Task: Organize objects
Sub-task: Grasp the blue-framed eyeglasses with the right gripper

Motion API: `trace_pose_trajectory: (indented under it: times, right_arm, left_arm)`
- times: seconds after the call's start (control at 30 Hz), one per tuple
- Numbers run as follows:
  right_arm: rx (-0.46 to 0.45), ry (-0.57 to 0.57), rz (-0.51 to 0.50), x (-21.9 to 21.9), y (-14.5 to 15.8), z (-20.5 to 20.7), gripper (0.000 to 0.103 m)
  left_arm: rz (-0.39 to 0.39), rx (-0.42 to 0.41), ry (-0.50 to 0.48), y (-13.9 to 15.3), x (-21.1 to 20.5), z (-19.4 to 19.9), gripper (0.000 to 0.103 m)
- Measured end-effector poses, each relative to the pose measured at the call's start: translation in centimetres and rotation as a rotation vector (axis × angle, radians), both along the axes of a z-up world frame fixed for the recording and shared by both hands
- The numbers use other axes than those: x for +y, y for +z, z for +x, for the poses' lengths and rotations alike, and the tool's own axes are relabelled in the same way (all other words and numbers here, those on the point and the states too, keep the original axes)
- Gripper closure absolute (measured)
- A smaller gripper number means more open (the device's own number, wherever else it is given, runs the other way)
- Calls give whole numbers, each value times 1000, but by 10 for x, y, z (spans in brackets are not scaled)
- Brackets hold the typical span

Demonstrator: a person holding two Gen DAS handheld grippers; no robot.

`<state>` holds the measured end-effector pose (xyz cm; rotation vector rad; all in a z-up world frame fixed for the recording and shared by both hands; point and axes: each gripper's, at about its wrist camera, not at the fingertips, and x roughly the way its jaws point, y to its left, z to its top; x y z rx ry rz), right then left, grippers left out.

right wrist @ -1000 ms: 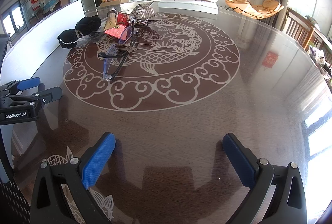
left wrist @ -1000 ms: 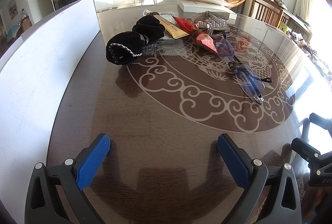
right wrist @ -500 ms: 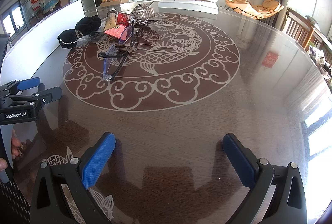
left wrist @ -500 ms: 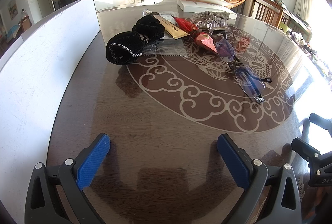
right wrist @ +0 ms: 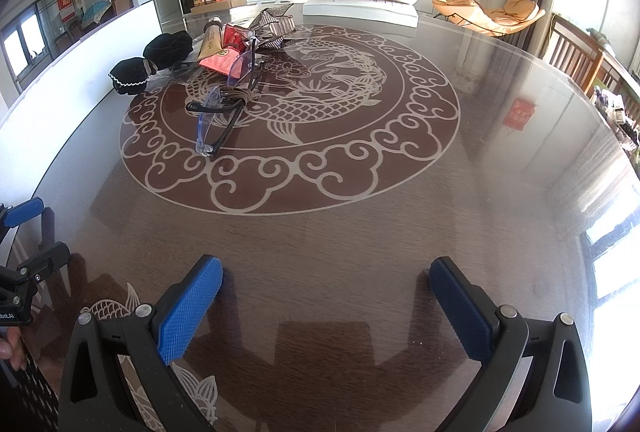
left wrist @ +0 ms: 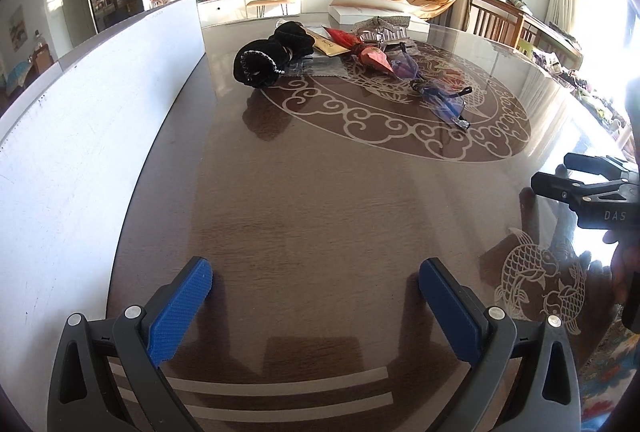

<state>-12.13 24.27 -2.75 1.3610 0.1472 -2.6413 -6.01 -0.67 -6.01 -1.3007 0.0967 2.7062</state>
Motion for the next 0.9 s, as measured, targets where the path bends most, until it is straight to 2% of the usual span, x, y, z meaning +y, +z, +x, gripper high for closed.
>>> trace_pose_trajectory:
  times: [0.23,0.3,0.43,0.6,0.63,0.7,0.73,0.77,0.8,0.83,0.87,0.9]
  right_arm:
    - [-30,20,-8,-4,1,-9,0]
    - [-52,38,-80,-8,6,-18,0]
    - [-25,45,-198,-27,21,-40,0]
    - [-59,84,-119,-73,9,-94,3]
    - [-56,87,-103,-80,6,-103,11]
    - [-26,99,-48,-92,3,-114,16]
    - [-8,110,-22,-98,3,-117,23]
    - [11,121,6,-102,3,-118,36]
    - [23,135,-1,-102,4,-119,44]
    - [30,135,3,-103,5,-117,67]
    - [31,132,6,-103,5,-114,73]
    - [34,132,-1,-100,5,-109,73]
  left_arm:
    - [1,16,-15,0,-1,4,0]
    - [2,18,-15,0,-1,4,0]
    - [2,20,-18,0,-1,4,0]
    - [3,23,-19,0,-1,4,0]
    - [3,24,-20,0,-1,4,0]
    - [3,24,-21,0,-1,4,0]
    - [3,24,-21,0,-1,4,0]
    - [4,24,-21,0,-1,4,0]
    - [4,24,-22,0,-1,4,0]
    - [4,23,-25,0,0,4,0]
    - [3,23,-26,0,0,4,0]
    - [3,23,-27,0,0,4,0]
